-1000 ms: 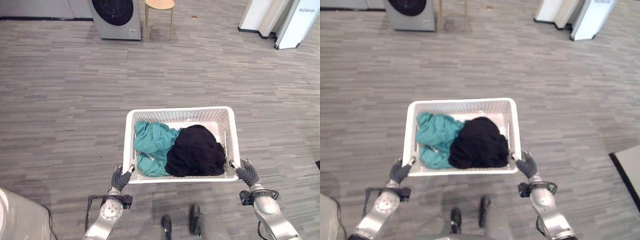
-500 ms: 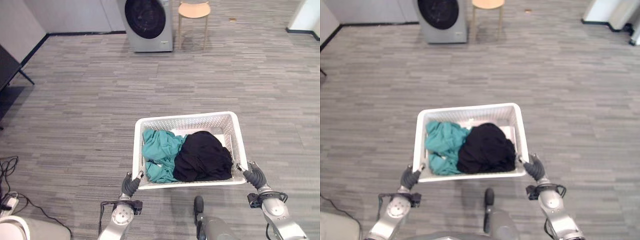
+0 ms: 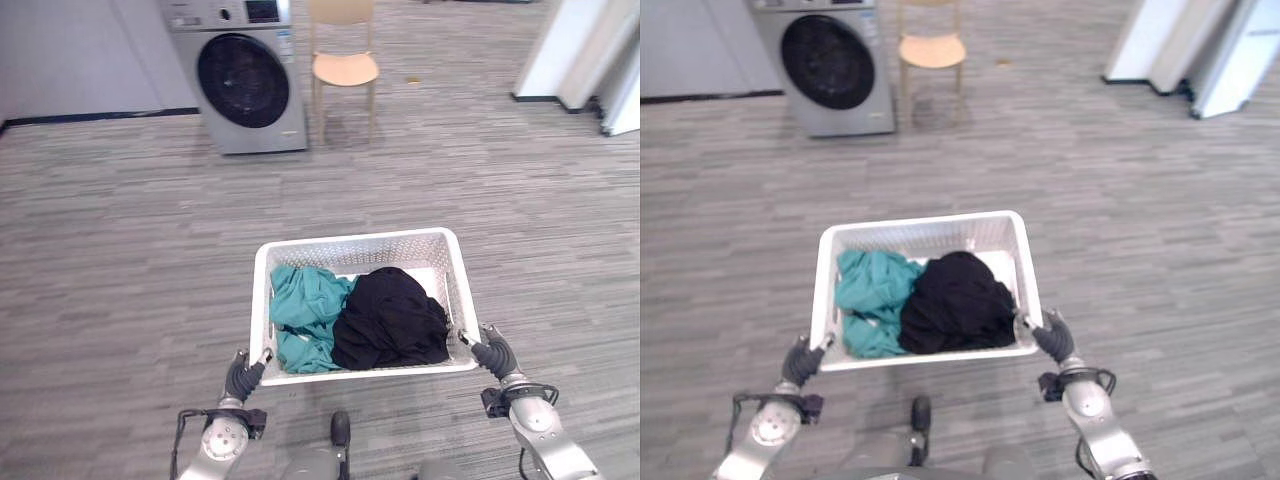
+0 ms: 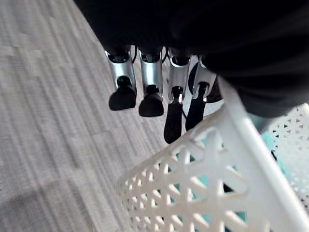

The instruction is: Grab the laundry basket,head to the washer,open it,put in the laundry and shut it.

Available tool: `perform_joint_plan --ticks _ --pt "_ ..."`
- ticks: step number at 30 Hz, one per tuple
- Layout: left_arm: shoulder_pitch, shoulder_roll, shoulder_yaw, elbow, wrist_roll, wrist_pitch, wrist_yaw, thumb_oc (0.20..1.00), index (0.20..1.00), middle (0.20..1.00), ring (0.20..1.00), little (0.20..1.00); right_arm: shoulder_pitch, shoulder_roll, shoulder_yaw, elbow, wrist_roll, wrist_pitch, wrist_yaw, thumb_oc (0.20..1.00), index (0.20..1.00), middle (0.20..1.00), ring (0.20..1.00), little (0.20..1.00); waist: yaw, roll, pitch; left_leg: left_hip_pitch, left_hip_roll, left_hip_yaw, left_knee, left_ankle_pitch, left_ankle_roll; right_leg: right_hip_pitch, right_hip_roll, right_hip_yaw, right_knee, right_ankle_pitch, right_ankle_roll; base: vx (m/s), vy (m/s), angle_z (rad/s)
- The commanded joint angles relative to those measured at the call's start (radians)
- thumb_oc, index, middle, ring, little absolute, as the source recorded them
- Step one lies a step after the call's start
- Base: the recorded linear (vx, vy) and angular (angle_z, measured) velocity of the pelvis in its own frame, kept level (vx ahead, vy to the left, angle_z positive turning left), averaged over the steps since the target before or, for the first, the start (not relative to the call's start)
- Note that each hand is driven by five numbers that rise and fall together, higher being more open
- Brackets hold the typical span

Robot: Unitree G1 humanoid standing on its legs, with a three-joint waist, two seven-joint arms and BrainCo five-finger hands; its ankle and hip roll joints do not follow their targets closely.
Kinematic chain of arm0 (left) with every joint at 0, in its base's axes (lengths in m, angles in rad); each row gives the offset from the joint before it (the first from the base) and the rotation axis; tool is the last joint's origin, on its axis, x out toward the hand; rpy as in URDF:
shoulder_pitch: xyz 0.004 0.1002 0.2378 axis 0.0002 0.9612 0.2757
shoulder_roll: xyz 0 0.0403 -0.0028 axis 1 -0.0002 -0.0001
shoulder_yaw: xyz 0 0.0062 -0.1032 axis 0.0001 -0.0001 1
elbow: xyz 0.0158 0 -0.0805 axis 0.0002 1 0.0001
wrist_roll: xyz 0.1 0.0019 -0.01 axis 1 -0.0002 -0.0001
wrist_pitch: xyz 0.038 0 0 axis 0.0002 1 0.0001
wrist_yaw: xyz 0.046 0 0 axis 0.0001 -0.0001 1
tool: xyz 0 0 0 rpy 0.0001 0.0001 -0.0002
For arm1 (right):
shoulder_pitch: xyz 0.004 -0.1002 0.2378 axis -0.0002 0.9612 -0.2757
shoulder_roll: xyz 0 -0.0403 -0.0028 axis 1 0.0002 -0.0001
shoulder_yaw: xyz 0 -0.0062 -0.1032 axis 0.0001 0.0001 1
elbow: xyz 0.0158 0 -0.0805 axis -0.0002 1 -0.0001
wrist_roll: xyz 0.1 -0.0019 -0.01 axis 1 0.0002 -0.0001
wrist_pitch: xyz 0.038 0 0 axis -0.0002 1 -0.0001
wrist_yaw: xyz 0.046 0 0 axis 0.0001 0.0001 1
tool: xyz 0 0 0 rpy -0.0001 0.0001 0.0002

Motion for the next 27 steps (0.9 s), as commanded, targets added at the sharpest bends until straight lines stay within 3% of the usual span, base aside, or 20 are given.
perform_joint_plan --ticks 1,6,11,12,13,14,15,16,17,18,19,20,23,24,25,27 --pt "-0.018 -0.034 -0.011 -0.117 -0.049 -0.118 -0.054 0.2 0.2 0.2 0.2 0.2 -0.112 0.028 0.01 -0.1 0.108 -0.143 0.065 0.2 0.2 0.2 0.2 0.2 0.01 0.004 -0.046 0.087 0.047 0.021 0.072 -0.206 -0.019 0.019 0.06 -0.074 -0.3 0.15 0.013 0.42 -0.065 0.02" --pt "-0.028 -0.042 0.005 -0.104 -0.05 -0.117 -0.039 0.2 0.2 0.2 0.2 0.2 -0.138 0.029 0.016 -0.098 0.116 -0.137 0.063 0.2 0.2 0.2 0.2 0.2 -0.005 0.009 -0.038 0.186 0.073 0.007 0.076 -0.288 -0.045 -0.072 -0.012 -0.128 -0.525 0.231 0.036 0.34 -0.135 -0.01" --pt "-0.034 -0.052 0.01 -0.082 -0.055 -0.129 -0.028 0.2 0.2 0.2 0.2 0.2 -0.127 0.033 0.022 -0.104 0.108 -0.138 0.069 0.2 0.2 0.2 0.2 0.2 -0.024 0.007 -0.046 0.28 0.114 -0.022 0.068 -0.327 -0.078 -0.091 -0.046 -0.115 -0.528 0.275 0.056 0.45 -0.276 0.42" --pt "-0.03 -0.06 0.003 -0.074 -0.056 -0.134 -0.03 0.2 0.2 0.2 0.2 0.2 -0.126 0.027 0.022 -0.106 0.109 -0.142 0.073 0.2 0.2 0.2 0.2 0.2 -0.029 0.01 -0.067 0.291 0.151 -0.027 0.097 -0.288 -0.109 -0.075 -0.032 -0.113 -0.499 0.29 0.043 0.31 -0.241 0.25" --pt "-0.03 -0.061 0.003 -0.074 -0.056 -0.135 -0.03 0.2 0.2 0.2 0.2 0.2 -0.126 0.026 0.023 -0.106 0.109 -0.142 0.073 0.2 0.2 0.2 0.2 0.2 -0.03 0.012 -0.068 0.291 0.154 -0.028 0.096 -0.288 -0.111 -0.075 -0.03 -0.115 -0.498 0.289 0.042 0.46 -0.382 0.51" --pt "-0.03 -0.066 0.001 -0.071 -0.064 -0.136 -0.023 0.2 0.2 0.2 0.2 0.2 -0.13 0.02 0.027 -0.1 0.107 -0.148 0.068 0.2 0.2 0.2 0.2 0.2 -0.033 0.025 -0.079 0.281 0.197 -0.032 0.139 -0.219 -0.145 -0.063 -0.008 -0.124 -0.487 0.28 0.025 0.32 -0.408 0.81" --pt "-0.03 -0.071 -0.008 -0.068 -0.078 -0.13 -0.031 0.2 0.2 0.2 0.2 0.2 -0.139 0.009 0.029 -0.1 0.111 -0.154 0.061 0.2 0.2 0.2 0.2 0.2 -0.03 0.025 -0.078 0.19 0.249 -0.038 0.31 -0.088 -0.16 -0.019 0.027 -0.132 -0.491 0.252 -0.012 0.42 -0.551 0.77" --pt "-0.035 -0.073 -0.012 -0.067 -0.084 -0.127 -0.031 0.2 0.2 0.2 0.2 0.2 -0.14 0.0 0.029 -0.104 0.113 -0.158 0.053 0.2 0.2 0.2 0.2 0.2 -0.024 0.021 -0.067 0.149 0.262 -0.045 0.404 -0.038 -0.152 0.008 0.044 -0.126 -0.491 0.237 -0.033 0.27 -0.411 0.26" --pt "-0.036 -0.073 -0.012 -0.067 -0.084 -0.127 -0.031 0.2 0.2 0.2 0.2 0.2 -0.141 0.0 0.029 -0.104 0.113 -0.158 0.053 0.2 0.2 0.2 0.2 0.2 -0.027 0.018 -0.07 0.142 0.258 -0.048 0.405 -0.035 -0.151 0.004 0.04 -0.128 -0.493 0.24 -0.033 0.26 -0.357 -0.39" --pt "-0.051 -0.073 -0.025 -0.063 -0.081 -0.121 -0.035 0.2 0.2 0.2 0.2 0.2 -0.149 -0.019 0.025 -0.108 0.117 -0.159 0.046 0.2 0.2 0.2 0.2 0.2 -0.017 -0.001 -0.054 0.08 0.259 -0.046 0.512 -0.013 -0.124 0.05 0.061 -0.109 -0.505 0.213 -0.062 0.15 -0.208 -0.64" --pt "-0.052 -0.073 -0.026 -0.063 -0.081 -0.121 -0.035 0.2 0.2 0.2 0.2 0.2 -0.149 -0.018 0.025 -0.107 0.117 -0.159 0.046 0.2 0.2 0.2 0.2 0.2 -0.018 0.0 -0.055 0.074 0.26 -0.048 0.519 -0.016 -0.124 0.048 0.062 -0.11 -0.505 0.213 -0.062 0.36 -0.351 -0.51" --pt "-0.062 -0.072 -0.037 -0.071 -0.082 -0.116 -0.037 0.2 0.2 0.2 0.2 0.2 -0.142 -0.028 0.02 -0.098 0.119 -0.154 0.039 0.2 0.2 0.2 0.2 0.2 -0.014 -0.019 -0.049 0.037 0.299 -0.007 0.526 0.004 -0.113 0.075 0.064 -0.103 -0.511 0.195 -0.076 0.29 -0.183 -0.35" --pt "-0.058 -0.077 -0.042 -0.082 -0.079 -0.117 -0.041 0.2 0.2 0.2 0.2 0.2 -0.136 -0.032 0.015 -0.091 0.126 -0.147 0.041 0.2 0.2 0.2 0.2 0.2 0.014 -0.025 -0.042 -0.046 0.202 -0.042 0.518 -0.099 -0.095 0.123 0.074 -0.063 -0.528 0.17 -0.074 0.28 -0.107 -0.45" --pt "-0.058 -0.077 -0.042 -0.082 -0.079 -0.117 -0.041 0.2 0.2 0.2 0.2 0.2 -0.137 -0.032 0.015 -0.091 0.126 -0.147 0.041 0.2 0.2 0.2 0.2 0.2 0.013 -0.028 -0.045 -0.048 0.198 -0.042 0.514 -0.093 -0.094 0.12 0.07 -0.063 -0.529 0.173 -0.073 0.25 -0.015 -0.47" --pt "-0.053 -0.082 -0.046 -0.081 -0.076 -0.119 -0.048 0.2 0.2 0.2 0.2 0.2 -0.129 -0.033 0.012 -0.09 0.122 -0.145 0.043 0.2 0.2 0.2 0.2 0.2 0.024 -0.024 -0.045 -0.073 0.139 -0.055 0.441 -0.151 -0.09 0.142 0.074 -0.055 -0.541 0.158 -0.065 0.24 0.016 -0.51" --pt "-0.049 -0.084 -0.051 -0.078 -0.072 -0.117 -0.051 0.2 0.2 0.2 0.2 0.2 -0.118 -0.029 0.005 -0.077 0.122 -0.145 0.043 0.2 0.2 0.2 0.2 0.2 0.028 -0.014 -0.047 -0.089 0.09 -0.051 0.283 -0.162 -0.089 0.167 0.085 -0.055 -0.55 0.144 -0.056 0.25 0.029 -0.44"
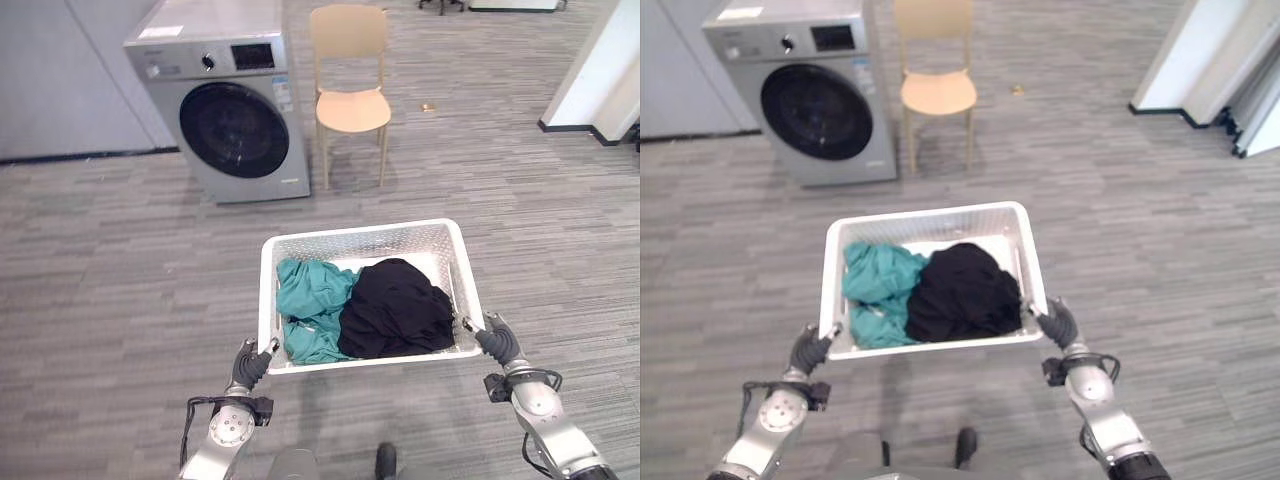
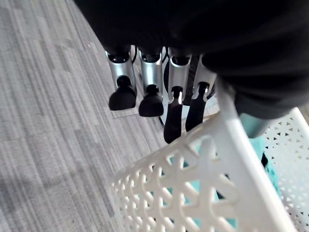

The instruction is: Grab the laundry basket,head to the washer,open it,put in the laundry and shut it.

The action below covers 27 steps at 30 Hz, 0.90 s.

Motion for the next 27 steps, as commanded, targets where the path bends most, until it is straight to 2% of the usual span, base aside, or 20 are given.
perform_joint_plan --ticks 1,2,5,6,7,8,11,12,14,18,19,22,24,25,26,27 --pt "-0.03 -0.026 -0.026 -0.108 -0.038 -0.104 -0.051 0.2 0.2 0.2 0.2 0.2 -0.043 0.028 -0.001 -0.126 0.113 -0.159 0.043 0.2 0.2 0.2 0.2 0.2 0.008 0.021 -0.015 0.092 -0.034 0.026 -0.191 0.096 0.013 -0.059 0.015 -0.016 0.034 -0.059 0.117 0.26 0.04 -0.17" --pt "-0.027 -0.028 -0.027 -0.107 -0.034 -0.101 -0.052 0.2 0.2 0.2 0.2 0.2 -0.036 0.037 -0.008 -0.116 0.108 -0.157 0.036 0.2 0.2 0.2 0.2 0.2 0.018 0.033 -0.016 0.063 -0.067 0.029 -0.289 0.143 0.01 -0.025 0.039 -0.006 0.024 -0.071 0.121 0.24 0.045 -0.04" --pt "-0.015 -0.031 -0.02 -0.107 -0.03 -0.104 -0.049 0.2 0.2 0.2 0.2 0.2 -0.04 0.044 -0.003 -0.102 0.097 -0.153 0.029 0.2 0.2 0.2 0.2 0.2 0.03 0.039 -0.013 0.071 -0.076 0.02 -0.309 0.151 0.009 -0.017 0.051 0.013 0.05 -0.092 0.121 0.22 0.067 -0.23" --pt "-0.009 -0.025 -0.016 -0.111 -0.027 -0.103 -0.05 0.2 0.2 0.2 0.2 0.2 -0.045 0.055 0.004 -0.101 0.094 -0.149 0.036 0.2 0.2 0.2 0.2 0.2 0.041 0.034 -0.021 0.081 -0.102 -0.011 -0.29 0.136 0.02 -0.004 0.05 0.023 0.078 -0.106 0.125 0.26 0.101 -0.38" --pt "-0.009 -0.025 -0.016 -0.111 -0.027 -0.103 -0.05 0.2 0.2 0.2 0.2 0.2 -0.045 0.055 0.004 -0.101 0.094 -0.149 0.036 0.2 0.2 0.2 0.2 0.2 0.041 0.034 -0.021 0.081 -0.102 -0.011 -0.291 0.136 0.02 -0.005 0.05 0.023 0.078 -0.106 0.125 0.37 0.156 -0.27" --pt "-0.003 -0.021 -0.013 -0.104 -0.029 -0.104 -0.056 0.2 0.2 0.2 0.2 0.2 -0.048 0.06 0.007 -0.104 0.085 -0.151 0.05 0.2 0.2 0.2 0.2 0.2 0.043 0.034 -0.04 0.119 -0.106 -0.008 -0.306 0.111 0.043 -0.012 0.048 0.03 0.14 -0.123 0.131 0.28 0.142 -0.33" --pt "-0.003 -0.014 -0.012 -0.1 -0.03 -0.105 -0.059 0.2 0.2 0.2 0.2 0.2 -0.054 0.066 0.015 -0.105 0.078 -0.151 0.057 0.2 0.2 0.2 0.2 0.2 0.05 0.03 -0.051 0.154 -0.109 0.006 -0.313 0.085 0.065 -0.023 0.042 0.042 0.206 -0.127 0.149 0.26 0.121 -0.45" --pt "-0.006 -0.005 -0.014 -0.101 -0.032 -0.101 -0.058 0.2 0.2 0.2 0.2 0.2 -0.056 0.071 0.024 -0.111 0.07 -0.148 0.063 0.2 0.2 0.2 0.2 0.2 0.049 0.028 -0.049 0.18 -0.108 0.016 -0.31 0.06 0.086 -0.063 0.037 0.052 0.32 -0.096 0.177 0.21 0.076 -0.33" --pt "-0.009 0.001 -0.008 -0.105 -0.03 -0.099 -0.046 0.2 0.2 0.2 0.2 0.2 -0.056 0.085 0.03 -0.107 0.067 -0.147 0.071 0.2 0.2 0.2 0.2 0.2 0.04 0.031 -0.043 0.217 -0.106 0.027 -0.32 0.036 0.098 -0.133 0.022 0.034 0.379 -0.046 0.199 0.26 0.056 -0.32" --pt "-0.011 0.004 -0.003 -0.114 -0.031 -0.1 -0.047 0.2 0.2 0.2 0.2 0.2 -0.055 0.085 0.034 -0.109 0.067 -0.143 0.075 0.2 0.2 0.2 0.2 0.2 0.021 0.047 -0.038 0.276 -0.092 0.03 -0.348 0.006 0.097 -0.214 0.008 -0.02 0.322 -0.057 0.188 0.25 -0.015 -0.28" --pt "-0.012 0.002 -0.002 -0.115 -0.029 -0.102 -0.047 0.2 0.2 0.2 0.2 0.2 -0.055 0.08 0.037 -0.11 0.072 -0.143 0.078 0.2 0.2 0.2 0.2 0.2 0.006 0.049 -0.031 0.317 -0.095 0.018 -0.354 -0.017 0.092 -0.262 -0.002 -0.033 0.229 -0.034 0.181 0.4 -0.092 -0.15" --pt "-0.026 -0.006 0.008 -0.107 -0.021 -0.108 -0.036 0.2 0.2 0.2 0.2 0.2 -0.055 0.08 0.039 -0.107 0.074 -0.14 0.074 0.2 0.2 0.2 0.2 0.2 -0.018 0.059 -0.016 0.388 -0.075 -0.013 -0.369 -0.043 0.064 -0.314 -0.029 -0.048 0.084 0.019 0.202 0.44 -0.147 0.09" --pt "-0.031 -0.007 0.008 -0.106 -0.018 -0.109 -0.034 0.2 0.2 0.2 0.2 0.2 -0.055 0.079 0.038 -0.108 0.072 -0.139 0.072 0.2 0.2 0.2 0.2 0.2 -0.024 0.064 -0.012 0.406 -0.066 -0.022 -0.369 -0.052 0.058 -0.32 -0.034 -0.052 0.068 0.032 0.208 0.35 -0.171 0.3" --pt "-0.037 -0.005 0.009 -0.105 -0.017 -0.119 -0.032 0.2 0.2 0.2 0.2 0.2 -0.054 0.078 0.034 -0.116 0.071 -0.14 0.073 0.2 0.2 0.2 0.2 0.2 -0.031 0.06 -0.021 0.45 -0.051 -0.045 -0.368 -0.069 0.039 -0.326 -0.05 -0.036 0.065 0.055 0.214 0.49 -0.299 0.32" --pt "-0.03 -0.009 0.009 -0.101 -0.015 -0.122 -0.033 0.2 0.2 0.2 0.2 0.2 -0.048 0.083 0.037 -0.118 0.074 -0.145 0.077 0.2 0.2 0.2 0.2 0.2 -0.031 0.057 -0.029 0.458 -0.04 -0.055 -0.349 -0.057 0.023 -0.311 -0.047 -0.03 0.073 0.07 0.203 0.49 -0.3 0.52" --pt "-0.029 -0.009 0.009 -0.101 -0.014 -0.122 -0.032 0.2 0.2 0.2 0.2 0.2 -0.048 0.083 0.037 -0.118 0.074 -0.145 0.077 0.2 0.2 0.2 0.2 0.2 -0.032 0.058 -0.03 0.458 -0.038 -0.056 -0.348 -0.058 0.023 -0.31 -0.046 -0.032 0.073 0.07 0.203 0.42 -0.322 0.81"
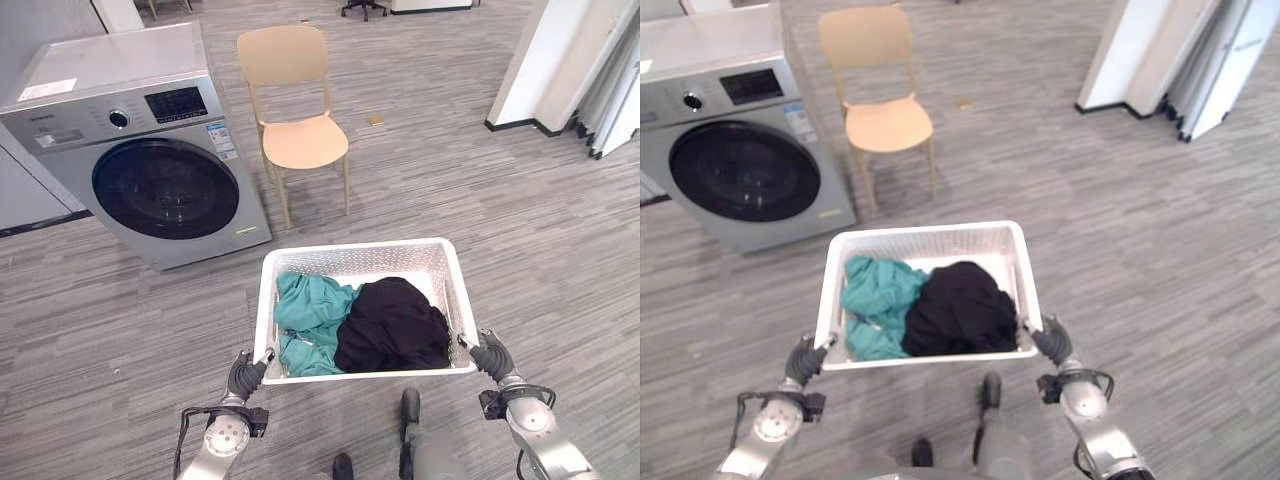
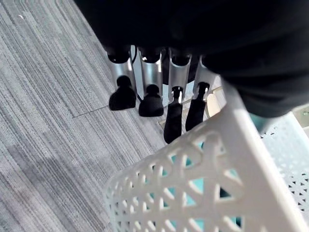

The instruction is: Grab the laundry basket,head to the washer,open it,put in the laundry and shut it.

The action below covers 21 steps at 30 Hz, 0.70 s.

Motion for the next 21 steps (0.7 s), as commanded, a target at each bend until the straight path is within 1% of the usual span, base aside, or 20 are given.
perform_joint_plan --ticks 1,2,3,4,5,6,7,8,9,10,11,12,13,15,16,17,18,19,20,21 --pt "-0.067 -0.027 -0.012 -0.128 -0.031 -0.123 -0.023 0.2 0.2 0.2 0.2 0.2 -0.101 0.029 0.019 -0.135 0.083 -0.162 0.064 0.2 0.2 0.2 0.2 0.2 0.02 0.017 -0.037 0.108 0.132 -0.093 0.165 -0.004 -0.125 0.046 0.059 -0.01 0.112 0.0 0.017 0.34 -0.298 0.9" --pt "-0.068 -0.03 -0.013 -0.124 -0.046 -0.124 -0.022 0.2 0.2 0.2 0.2 0.2 -0.107 0.02 0.018 -0.131 0.082 -0.161 0.058 0.2 0.2 0.2 0.2 0.2 0.021 0.017 -0.034 0.061 0.146 -0.088 0.261 0.054 -0.139 0.068 0.063 -0.013 0.113 -0.007 0.005 0.33 -0.297 0.91" --pt "-0.069 -0.029 -0.013 -0.123 -0.046 -0.124 -0.022 0.2 0.2 0.2 0.2 0.2 -0.108 0.02 0.018 -0.131 0.082 -0.161 0.058 0.2 0.2 0.2 0.2 0.2 0.019 0.013 -0.036 0.055 0.142 -0.091 0.262 0.058 -0.139 0.065 0.059 -0.014 0.11 -0.004 0.005 0.16 -0.187 0.55" --pt "-0.067 -0.031 -0.013 -0.119 -0.048 -0.121 -0.024 0.2 0.2 0.2 0.2 0.2 -0.113 0.016 0.018 -0.135 0.088 -0.164 0.055 0.2 0.2 0.2 0.2 0.2 0.021 0.009 -0.033 0.016 0.152 -0.077 0.341 0.093 -0.141 0.083 0.059 -0.018 0.107 -0.013 -0.005 0.15 -0.177 0.3" --pt "-0.068 -0.037 -0.014 -0.113 -0.057 -0.12 -0.022 0.2 0.2 0.2 0.2 0.2 -0.117 0.012 0.018 -0.139 0.098 -0.171 0.05 0.2 0.2 0.2 0.2 0.2 0.022 0.006 -0.03 -0.018 0.169 -0.051 0.405 0.131 -0.142 0.11 0.067 -0.023 0.102 -0.03 -0.023 0.3 -0.28 -0.09" --pt "-0.066 -0.04 -0.011 -0.113 -0.063 -0.118 -0.019 0.2 0.2 0.2 0.2 0.2 -0.119 0.009 0.017 -0.131 0.102 -0.17 0.046 0.2 0.2 0.2 0.2 0.2 0.023 0.006 -0.031 -0.029 0.198 -0.008 0.429 0.154 -0.137 0.136 0.075 -0.034 0.1 -0.051 -0.039 0.43 -0.307 -0.26" --pt "-0.069 -0.04 -0.011 -0.116 -0.071 -0.116 -0.027 0.2 0.2 0.2 0.2 0.2 -0.118 -0.002 0.011 -0.132 0.099 -0.161 0.04 0.2 0.2 0.2 0.2 0.2 0.033 -0.004 -0.029 -0.083 0.198 0.044 0.44 0.128 -0.119 0.18 0.072 -0.042 0.08 -0.075 -0.046 0.43 -0.251 -0.14" --pt "-0.074 -0.042 -0.013 -0.115 -0.075 -0.114 -0.026 0.2 0.2 0.2 0.2 0.2 -0.116 -0.006 0.007 -0.135 0.099 -0.16 0.038 0.2 0.2 0.2 0.2 0.2 0.039 -0.009 -0.027 -0.123 0.181 0.057 0.445 0.093 -0.109 0.202 0.071 -0.042 0.067 -0.083 -0.043 0.3 -0.148 0.11" --pt "-0.074 -0.042 -0.013 -0.115 -0.075 -0.114 -0.026 0.2 0.2 0.2 0.2 0.2 -0.116 -0.006 0.007 -0.135 0.099 -0.16 0.038 0.2 0.2 0.2 0.2 0.2 0.039 -0.008 -0.027 -0.123 0.181 0.057 0.446 0.092 -0.109 0.202 0.071 -0.042 0.067 -0.083 -0.043 0.31 -0.081 0.08" --pt "-0.073 -0.043 -0.013 -0.122 -0.073 -0.115 -0.033 0.2 0.2 0.2 0.2 0.2 -0.106 -0.012 -0.004 -0.138 0.097 -0.158 0.038 0.2 0.2 0.2 0.2 0.2 0.046 -0.015 -0.026 -0.178 0.16 0.104 0.364 0.039 -0.096 0.244 0.068 -0.056 0.036 -0.103 -0.031 0.31 -0.053 0.06" --pt "-0.074 -0.043 -0.017 -0.124 -0.071 -0.114 -0.034 0.2 0.2 0.2 0.2 0.2 -0.101 -0.012 -0.005 -0.137 0.099 -0.159 0.038 0.2 0.2 0.2 0.2 0.2 0.051 -0.016 -0.023 -0.21 0.158 0.12 0.31 0.033 -0.096 0.258 0.068 -0.061 0.028 -0.11 -0.029 0.41 -0.052 0.01" --pt "-0.073 -0.044 -0.017 -0.127 -0.071 -0.112 -0.033 0.2 0.2 0.2 0.2 0.2 -0.099 -0.012 -0.007 -0.135 0.098 -0.158 0.036 0.2 0.2 0.2 0.2 0.2 0.059 -0.016 -0.021 -0.237 0.154 0.129 0.25 0.042 -0.094 0.277 0.074 -0.063 0.022 -0.122 -0.026 0.29 -0.005 0.14" --pt "-0.07 -0.043 -0.017 -0.13 -0.069 -0.11 -0.033 0.2 0.2 0.2 0.2 0.2 -0.095 -0.011 -0.008 -0.132 0.096 -0.156 0.033 0.2 0.2 0.2 0.2 0.2 0.068 -0.011 -0.018 -0.253 0.15 0.127 0.184 0.072 -0.1 0.294 0.086 -0.064 0.019 -0.133 -0.026 0.31 0.009 0.13" --pt "-0.062 -0.042 -0.019 -0.137 -0.067 -0.105 -0.036 0.2 0.2 0.2 0.2 0.2 -0.087 -0.01 -0.013 -0.124 0.091 -0.157 0.026 0.2 0.2 0.2 0.2 0.2 0.081 -0.002 -0.011 -0.273 0.152 0.128 0.057 0.171 -0.12 0.333 0.111 -0.064 0.019 -0.16 -0.028 0.27 0.01 0.03" --pt "-0.062 -0.042 -0.019 -0.137 -0.067 -0.105 -0.036 0.2 0.2 0.2 0.2 0.2 -0.087 -0.01 -0.013 -0.124 0.091 -0.157 0.026 0.2 0.2 0.2 0.2 0.2 0.081 -0.003 -0.01 -0.271 0.151 0.129 0.055 0.172 -0.12 0.335 0.111 -0.064 0.019 -0.161 -0.028 0.24 0.02 -0.04" --pt "-0.055 -0.045 -0.019 -0.141 -0.068 -0.101 -0.038 0.2 0.2 0.2 0.2 0.2 -0.08 -0.006 -0.016 -0.119 0.09 -0.157 0.023 0.2 0.2 0.2 0.2 0.2 0.086 -0.002 -0.007 -0.292 0.157 0.141 0.005 0.195 -0.124 0.355 0.118 -0.066 0.023 -0.179 -0.03 0.38 0.073 -0.21" --pt "-0.041 -0.046 -0.012 -0.141 -0.064 -0.095 -0.039 0.2 0.2 0.2 0.2 0.2 -0.069 0.0 -0.024 -0.118 0.085 -0.153 0.017 0.2 0.2 0.2 0.2 0.2 0.098 -0.003 -0.004 -0.319 0.169 0.156 -0.062 0.214 -0.125 0.39 0.127 -0.06 0.043 -0.21 -0.032 0.51 0.118 -0.29" --pt "-0.037 -0.045 -0.009 -0.145 -0.061 -0.093 -0.042 0.2 0.2 0.2 0.2 0.2 -0.064 0.002 -0.026 -0.119 0.082 -0.152 0.019 0.2 0.2 0.2 0.2 0.2 0.104 -0.004 -0.004 -0.33 0.174 0.159 -0.078 0.221 -0.127 0.405 0.13 -0.054 0.053 -0.225 -0.033 0.37 0.1 -0.28" --pt "-0.036 -0.044 -0.009 -0.146 -0.061 -0.093 -0.042 0.2 0.2 0.2 0.2 0.2 -0.063 0.002 -0.026 -0.119 0.082 -0.152 0.019 0.2 0.2 0.2 0.2 0.2 0.104 -0.005 -0.003 -0.329 0.173 0.16 -0.078 0.22 -0.127 0.405 0.129 -0.054 0.055 -0.227 -0.033 0.38 0.147 -0.06" --pt "-0.026 -0.041 -0.002 -0.156 -0.059 -0.091 -0.049 0.2 0.2 0.2 0.2 0.2 -0.052 0.004 -0.034 -0.116 0.079 -0.148 0.022 0.2 0.2 0.2 0.2 0.2 0.108 -0.008 -0.006 -0.358 0.191 0.189 -0.088 0.228 -0.128 0.435 0.13 -0.047 0.073 -0.252 -0.032 0.37 0.163 0.0"
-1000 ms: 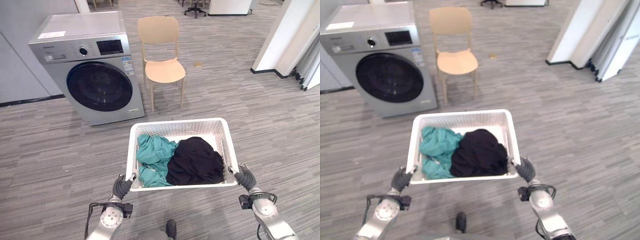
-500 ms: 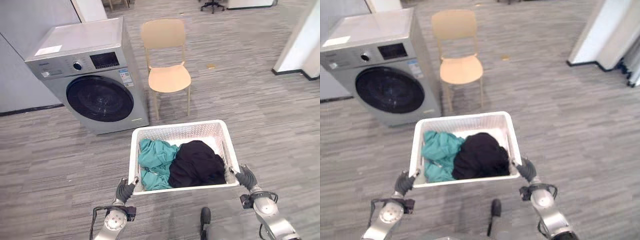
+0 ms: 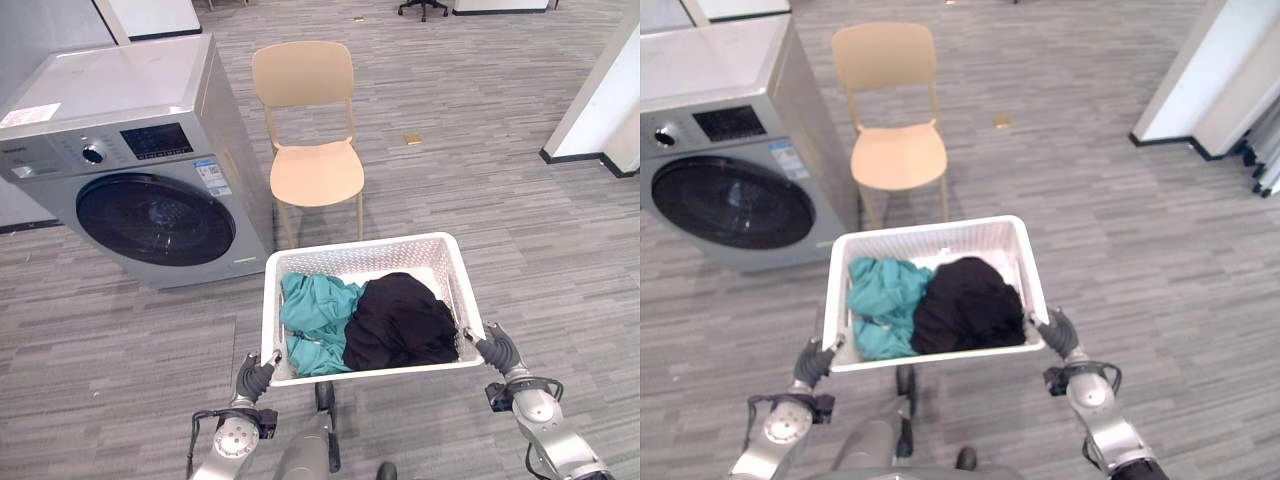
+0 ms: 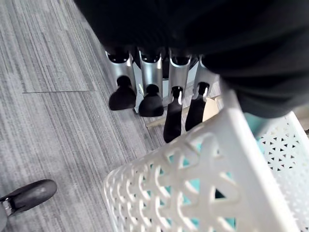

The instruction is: Grab the laundry basket,head to the washer,open it,put in the laundry and shut it.

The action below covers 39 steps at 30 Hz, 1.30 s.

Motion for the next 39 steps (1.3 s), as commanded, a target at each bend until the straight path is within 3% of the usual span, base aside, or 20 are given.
perform_joint_plan --ticks 1,6,7,8,11,12,15,16,18,19,21,22,23,24,25,29,32,33,39 --pt "-0.036 0.004 0.001 -0.151 -0.049 -0.092 -0.05 0.2 0.2 0.2 0.2 0.2 -0.03 0.045 -0.025 -0.134 0.077 -0.144 0.03 0.2 0.2 0.2 0.2 0.2 0.028 -0.002 -0.038 0.032 0.054 0.051 -0.032 0.049 -0.047 -0.036 -0.053 0.033 0.12 -0.087 0.11 0.38 0.164 -0.03" --pt "-0.028 0.015 0.001 -0.152 -0.049 -0.099 -0.055 0.2 0.2 0.2 0.2 0.2 -0.03 0.066 -0.019 -0.124 0.091 -0.145 0.043 0.2 0.2 0.2 0.2 0.2 0.05 -0.018 -0.071 0.031 0.052 0.028 0.062 0.072 -0.033 0.016 -0.088 0.065 0.138 -0.091 0.139 0.46 0.249 0.03" --pt "-0.035 0.032 -0.008 -0.152 -0.051 -0.099 -0.06 0.2 0.2 0.2 0.2 0.2 -0.03 0.082 -0.011 -0.122 0.096 -0.148 0.052 0.2 0.2 0.2 0.2 0.2 0.055 -0.049 -0.082 0.03 0.021 0.007 0.131 0.037 -0.013 0.004 -0.12 0.083 0.205 -0.046 0.162 0.27 0.161 0.01" --pt "-0.036 0.032 -0.008 -0.152 -0.051 -0.099 -0.06 0.2 0.2 0.2 0.2 0.2 -0.03 0.082 -0.011 -0.122 0.096 -0.148 0.052 0.2 0.2 0.2 0.2 0.2 0.057 -0.046 -0.085 0.025 0.025 0.007 0.133 0.038 -0.013 -0.001 -0.117 0.086 0.204 -0.043 0.162 0.37 0.241 0.13" --pt "-0.07 0.071 -0.011 -0.15 -0.044 -0.097 -0.057 0.2 0.2 0.2 0.2 0.2 -0.056 0.095 0.014 -0.12 0.084 -0.154 0.06 0.2 0.2 0.2 0.2 0.2 0.053 -0.075 -0.078 0.069 -0.026 -0.013 0.175 -0.061 0.044 -0.132 -0.142 0.137 0.418 0.097 0.191 0.33 0.239 0.16" --pt "-0.078 0.073 -0.008 -0.148 -0.04 -0.097 -0.051 0.2 0.2 0.2 0.2 0.2 -0.066 0.097 0.02 -0.12 0.08 -0.153 0.062 0.2 0.2 0.2 0.2 0.2 0.045 -0.067 -0.076 0.104 -0.031 -0.018 0.155 -0.078 0.053 -0.19 -0.132 0.134 0.428 0.093 0.181 0.43 0.232 0.09" --pt "-0.074 0.077 -0.003 -0.147 -0.038 -0.1 -0.052 0.2 0.2 0.2 0.2 0.2 -0.076 0.096 0.027 -0.119 0.08 -0.15 0.071 0.2 0.2 0.2 0.2 0.2 0.016 -0.042 -0.071 0.202 -0.034 -0.031 0.105 -0.107 0.057 -0.29 -0.107 0.081 0.369 0.04 0.163 0.41 0.099 0.17" --pt "-0.066 0.062 0.008 -0.132 -0.048 -0.098 -0.048 0.2 0.2 0.2 0.2 0.2 -0.08 0.089 0.024 -0.115 0.083 -0.143 0.064 0.2 0.2 0.2 0.2 0.2 -0.022 -0.028 -0.051 0.287 -0.046 -0.059 0.074 -0.135 0.051 -0.341 -0.097 0.069 0.255 0.034 0.157 0.6 0.01 0.15" --pt "-0.068 0.052 0.018 -0.118 -0.049 -0.098 -0.041 0.2 0.2 0.2 0.2 0.2 -0.077 0.091 0.017 -0.11 0.089 -0.14 0.06 0.2 0.2 0.2 0.2 0.2 -0.037 -0.026 -0.041 0.328 -0.054 -0.082 0.06 -0.15 0.043 -0.39 -0.096 0.088 0.172 0.07 0.165 0.62 -0.106 0.63" --pt "-0.067 0.043 0.029 -0.11 -0.04 -0.106 -0.038 0.2 0.2 0.2 0.2 0.2 -0.066 0.09 0.008 -0.105 0.084 -0.139 0.059 0.2 0.2 0.2 0.2 0.2 -0.054 -0.02 -0.03 0.392 -0.05 -0.116 0.058 -0.191 0.027 -0.444 -0.115 0.089 0.107 0.128 0.186 0.69 -0.225 0.96" --pt "-0.068 0.033 0.017 -0.096 -0.033 -0.111 -0.048 0.2 0.2 0.2 0.2 0.2 -0.034 0.089 -0.002 -0.101 0.083 -0.144 0.065 0.2 0.2 0.2 0.2 0.2 -0.062 -0.033 -0.048 0.43 -0.039 -0.146 0.107 -0.247 0.001 -0.397 -0.134 0.124 0.098 0.153 0.174 0.68 -0.311 1.0" --pt "-0.065 0.024 0.011 -0.095 -0.04 -0.109 -0.051 0.2 0.2 0.2 0.2 0.2 -0.028 0.082 -0.007 -0.09 0.079 -0.143 0.062 0.2 0.2 0.2 0.2 0.2 -0.066 -0.028 -0.054 0.424 -0.02 -0.158 0.141 -0.234 -0.015 -0.384 -0.126 0.119 0.102 0.156 0.163 0.53 -0.35 1.15" --pt "-0.069 0.001 0.01 -0.074 -0.091 -0.103 -0.051 0.2 0.2 0.2 0.2 0.2 -0.026 0.062 -0.009 -0.072 0.064 -0.144 0.05 0.2 0.2 0.2 0.2 0.2 -0.069 -0.026 -0.054 0.384 0.022 -0.141 0.246 -0.171 -0.051 -0.358 -0.126 0.092 0.1 0.148 0.145 0.26 -0.226 1.38" --pt "-0.069 0.0 0.01 -0.073 -0.092 -0.103 -0.051 0.2 0.2 0.2 0.2 0.2 -0.026 0.062 -0.009 -0.071 0.064 -0.144 0.05 0.2 0.2 0.2 0.2 0.2 -0.073 -0.025 -0.055 0.377 0.023 -0.146 0.255 -0.175 -0.052 -0.359 -0.125 0.088 0.1 0.148 0.144 0.3 -0.264 1.29" --pt "-0.083 -0.01 0.013 -0.048 -0.109 -0.1 -0.042 0.2 0.2 0.2 0.2 0.2 -0.032 0.046 -0.005 -0.061 0.059 -0.142 0.041 0.2 0.2 0.2 0.2 0.2 -0.074 -0.034 -0.052 0.327 0.059 -0.12 0.342 -0.125 -0.052 -0.311 -0.114 0.069 0.083 0.124 0.121 0.31 -0.181 0.95" --pt "-0.097 0.0 0.021 -0.033 -0.105 -0.093 -0.035 0.2 0.2 0.2 0.2 0.2 -0.025 0.024 -0.011 -0.047 0.058 -0.133 0.045 0.2 0.2 0.2 0.2 0.2 -0.056 -0.055 -0.055 0.246 0.037 -0.113 0.24 -0.147 -0.031 -0.241 -0.107 0.061 0.073 0.067 0.107 0.33 -0.082 0.23" --pt "-0.107 0.004 0.026 -0.03 -0.103 -0.09 -0.021 0.2 0.2 0.2 0.2 0.2 -0.032 0.02 -0.013 -0.03 0.061 -0.13 0.033 0.2 0.2 0.2 0.2 0.2 -0.035 -0.043 -0.039 0.191 0.035 -0.131 0.13 -0.066 -0.046 -0.207 -0.085 0.062 0.079 0.032 0.104 0.24 0.054 -0.16" --pt "-0.095 -0.002 0.034 -0.02 -0.104 -0.093 -0.018 0.2 0.2 0.2 0.2 0.2 -0.035 0.025 -0.008 -0.014 0.053 -0.127 0.031 0.2 0.2 0.2 0.2 0.2 -0.028 -0.038 -0.038 0.196 0.033 -0.143 0.106 -0.063 -0.047 -0.194 -0.08 0.071 0.09 0.017 0.106 0.18 0.088 -0.44" --pt "-0.068 -0.002 0.04 -0.008 -0.096 -0.092 -0.031 0.2 0.2 0.2 0.2 0.2 -0.035 0.036 -0.004 0.003 0.023 -0.123 0.039 0.2 0.2 0.2 0.2 0.2 -0.021 -0.033 -0.06 0.234 0.009 -0.147 0.095 -0.088 -0.031 -0.166 -0.097 0.089 0.1 0.01 0.12 0.18 0.139 -0.66"
